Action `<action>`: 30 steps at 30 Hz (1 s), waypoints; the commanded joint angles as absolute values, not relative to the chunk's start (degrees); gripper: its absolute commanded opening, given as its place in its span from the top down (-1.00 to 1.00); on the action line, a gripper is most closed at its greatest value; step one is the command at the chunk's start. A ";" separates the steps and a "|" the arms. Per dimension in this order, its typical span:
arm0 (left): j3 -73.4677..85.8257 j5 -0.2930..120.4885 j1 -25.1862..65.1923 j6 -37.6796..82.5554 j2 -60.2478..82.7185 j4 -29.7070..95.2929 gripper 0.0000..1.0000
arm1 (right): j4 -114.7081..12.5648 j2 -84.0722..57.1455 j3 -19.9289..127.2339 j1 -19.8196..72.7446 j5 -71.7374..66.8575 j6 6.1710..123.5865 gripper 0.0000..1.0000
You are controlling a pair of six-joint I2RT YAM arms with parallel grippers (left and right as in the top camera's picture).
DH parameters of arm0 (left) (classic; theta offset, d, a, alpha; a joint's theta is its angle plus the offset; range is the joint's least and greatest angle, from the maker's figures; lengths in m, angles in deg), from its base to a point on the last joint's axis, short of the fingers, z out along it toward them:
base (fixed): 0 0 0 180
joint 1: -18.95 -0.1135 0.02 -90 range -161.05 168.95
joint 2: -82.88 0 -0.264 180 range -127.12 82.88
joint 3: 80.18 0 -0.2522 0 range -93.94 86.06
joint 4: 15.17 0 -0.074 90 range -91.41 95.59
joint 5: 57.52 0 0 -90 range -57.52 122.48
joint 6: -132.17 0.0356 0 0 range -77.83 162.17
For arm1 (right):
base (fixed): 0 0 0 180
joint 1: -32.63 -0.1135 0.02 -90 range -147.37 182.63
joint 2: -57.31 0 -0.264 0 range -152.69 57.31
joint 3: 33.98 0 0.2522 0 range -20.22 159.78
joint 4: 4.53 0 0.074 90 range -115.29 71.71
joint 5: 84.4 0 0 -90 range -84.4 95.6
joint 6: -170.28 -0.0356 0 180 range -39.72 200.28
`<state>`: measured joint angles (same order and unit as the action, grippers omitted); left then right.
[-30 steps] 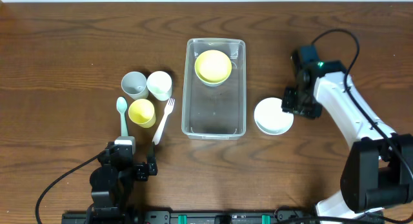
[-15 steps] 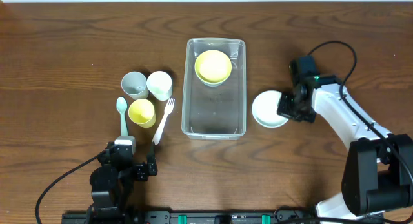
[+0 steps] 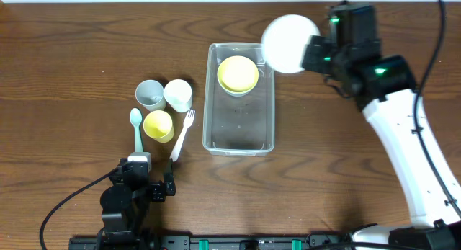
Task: Pack container
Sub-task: 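Lower the white bowl onto the stacked bowls and release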
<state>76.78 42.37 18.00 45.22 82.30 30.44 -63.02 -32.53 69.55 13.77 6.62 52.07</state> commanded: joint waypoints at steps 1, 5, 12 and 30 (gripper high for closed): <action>77.48 41.91 18.18 45.81 82.65 30.27 -0.96 | -60.31 -40.12 69.18 10.12 6.40 47.85 0.97; 77.48 41.91 18.18 45.81 82.65 30.27 -0.96 | -53.22 -49.52 69.51 9.25 3.38 46.61 0.97; 77.48 41.91 18.18 45.81 82.65 30.27 -0.96 | -47.37 -63.50 75.70 10.04 -9.10 45.34 0.98; 77.48 41.91 18.18 45.81 82.65 30.40 -0.96 | -54.82 -64.27 77.51 10.06 -6.17 43.50 0.98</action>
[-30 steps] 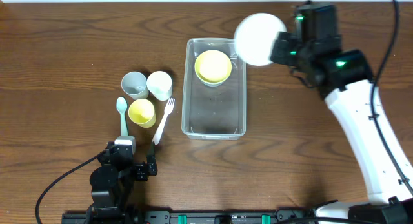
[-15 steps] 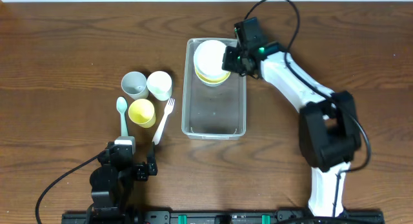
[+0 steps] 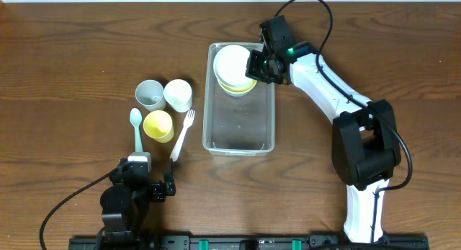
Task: Pack container
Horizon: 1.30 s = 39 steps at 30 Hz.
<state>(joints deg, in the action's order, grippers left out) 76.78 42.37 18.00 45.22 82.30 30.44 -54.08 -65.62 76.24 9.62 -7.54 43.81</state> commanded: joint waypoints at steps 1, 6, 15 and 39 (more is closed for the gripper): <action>77.48 41.91 18.18 45.81 82.65 30.40 -0.96 | -55.39 -64.20 77.60 10.06 -4.86 43.50 0.97; 77.48 41.91 18.18 45.81 82.65 30.40 -0.96 | -58.51 -64.07 79.08 10.08 -0.61 44.57 0.97; 77.48 41.91 18.18 45.81 82.65 30.40 -0.96 | -60.57 -63.35 83.87 9.45 -4.51 53.14 0.27; 77.48 41.89 18.18 46.25 82.65 29.81 -0.96 | -97.07 -44.27 91.89 49.27 1.11 53.12 -0.98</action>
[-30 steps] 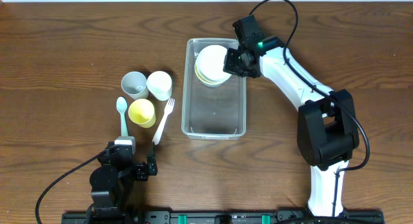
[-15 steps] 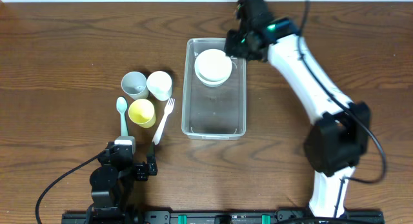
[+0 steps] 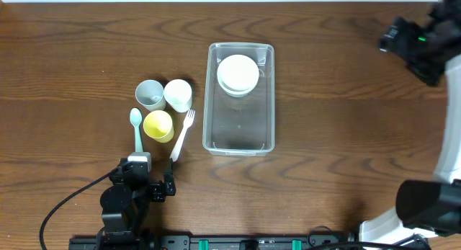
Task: Pack container
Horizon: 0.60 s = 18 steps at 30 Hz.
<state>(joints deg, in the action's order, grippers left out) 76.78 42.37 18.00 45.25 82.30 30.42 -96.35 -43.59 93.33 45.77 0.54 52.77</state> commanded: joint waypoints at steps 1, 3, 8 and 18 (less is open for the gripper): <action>77.48 41.91 18.16 46.78 82.65 28.56 -0.96 | -97.07 -44.27 91.37 50.49 1.11 53.12 -0.99; 77.48 42.02 18.16 46.64 82.65 26.38 -0.96 | -97.00 -44.27 90.49 52.55 1.11 53.14 -0.98; 77.48 42.55 18.18 46.19 82.65 27.69 -0.96 | -97.00 -44.27 89.31 54.76 1.11 53.14 -0.99; 71.16 41.61 18.16 39.74 78.11 26.86 -0.96 | -96.98 -44.27 89.31 54.82 1.11 53.12 -0.98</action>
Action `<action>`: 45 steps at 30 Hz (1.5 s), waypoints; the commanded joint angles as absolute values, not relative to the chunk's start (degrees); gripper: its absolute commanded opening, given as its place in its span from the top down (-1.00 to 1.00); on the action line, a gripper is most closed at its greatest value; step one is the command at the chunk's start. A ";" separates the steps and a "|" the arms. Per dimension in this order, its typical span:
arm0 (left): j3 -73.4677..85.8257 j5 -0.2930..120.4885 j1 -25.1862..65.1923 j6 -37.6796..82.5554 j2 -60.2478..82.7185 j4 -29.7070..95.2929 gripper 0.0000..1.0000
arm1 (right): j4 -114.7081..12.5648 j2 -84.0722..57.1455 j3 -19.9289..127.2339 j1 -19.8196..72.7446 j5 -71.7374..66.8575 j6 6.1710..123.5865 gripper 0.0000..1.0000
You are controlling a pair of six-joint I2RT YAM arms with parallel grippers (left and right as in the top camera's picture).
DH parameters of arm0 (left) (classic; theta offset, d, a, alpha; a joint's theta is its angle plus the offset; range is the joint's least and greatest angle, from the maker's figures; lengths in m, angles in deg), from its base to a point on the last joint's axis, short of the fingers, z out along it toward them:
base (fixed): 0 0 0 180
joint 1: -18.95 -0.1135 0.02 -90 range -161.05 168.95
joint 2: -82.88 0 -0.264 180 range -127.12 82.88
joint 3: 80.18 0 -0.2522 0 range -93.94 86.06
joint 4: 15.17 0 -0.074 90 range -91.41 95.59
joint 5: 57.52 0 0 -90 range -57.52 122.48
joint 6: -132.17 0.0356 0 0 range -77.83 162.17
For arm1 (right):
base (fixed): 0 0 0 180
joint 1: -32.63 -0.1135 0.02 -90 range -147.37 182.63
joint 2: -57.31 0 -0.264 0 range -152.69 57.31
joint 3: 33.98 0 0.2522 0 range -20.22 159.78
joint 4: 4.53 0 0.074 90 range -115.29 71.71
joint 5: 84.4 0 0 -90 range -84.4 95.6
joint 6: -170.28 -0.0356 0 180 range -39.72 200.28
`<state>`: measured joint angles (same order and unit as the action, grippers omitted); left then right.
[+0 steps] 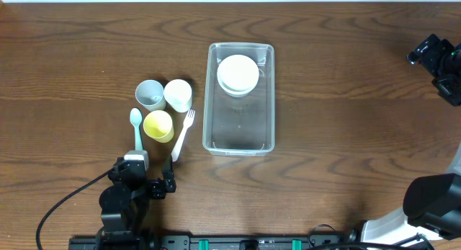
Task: Pack container
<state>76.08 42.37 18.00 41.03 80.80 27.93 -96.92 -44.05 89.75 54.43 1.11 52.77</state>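
A clear rectangular container (215, 138) lies at the table's middle. Stacked bowls, a white one (238, 74) on top, sit in its far end. Left of it stand a grey cup (149, 95), a white cup (178, 94) and a yellow cup (158, 125). A light blue spoon (135, 129) and a white fork (183, 134) lie beside the cups. My left gripper (145, 179) rests low at the front left, near the spoon's handle. My right gripper (426, 52) is at the far right edge, well away from the container; its fingers are too small to read.
Black cables run from the left arm's base along the front edge. The right arm's white link and black base (432, 207) fill the front right corner.
My right gripper has moved a little further right and toward the front along the table's right edge. The left gripper has shifted very slightly. The bowls and cups stay put.
My right gripper held a white bowl beside the container's far right corner, where a yellow bowl sat. Then it had the white bowl over the yellow one. Later the white bowl sat stacked there and the gripper was away at the far right, where it remains.
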 commanded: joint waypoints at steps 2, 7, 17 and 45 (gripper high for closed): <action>66.31 39.68 18.13 39.69 72.84 27.32 -0.96 | -96.98 -44.27 89.31 54.84 1.11 53.14 -0.98; 50.85 37.96 18.13 39.72 53.80 33.26 -0.96 | -96.98 -44.27 89.31 54.84 1.11 53.14 -0.99; 17.17 39.20 18.13 42.12 15.84 54.33 -0.96 | -96.98 -44.27 89.31 54.84 1.11 53.14 -0.98; 19.27 39.09 12.58 36.50 -11.70 52.10 -0.60 | -96.98 -44.27 89.31 54.84 1.11 53.12 -0.98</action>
<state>18.66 39.38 12.93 36.20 -9.63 52.19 -96.89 -44.05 89.44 54.43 1.11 52.79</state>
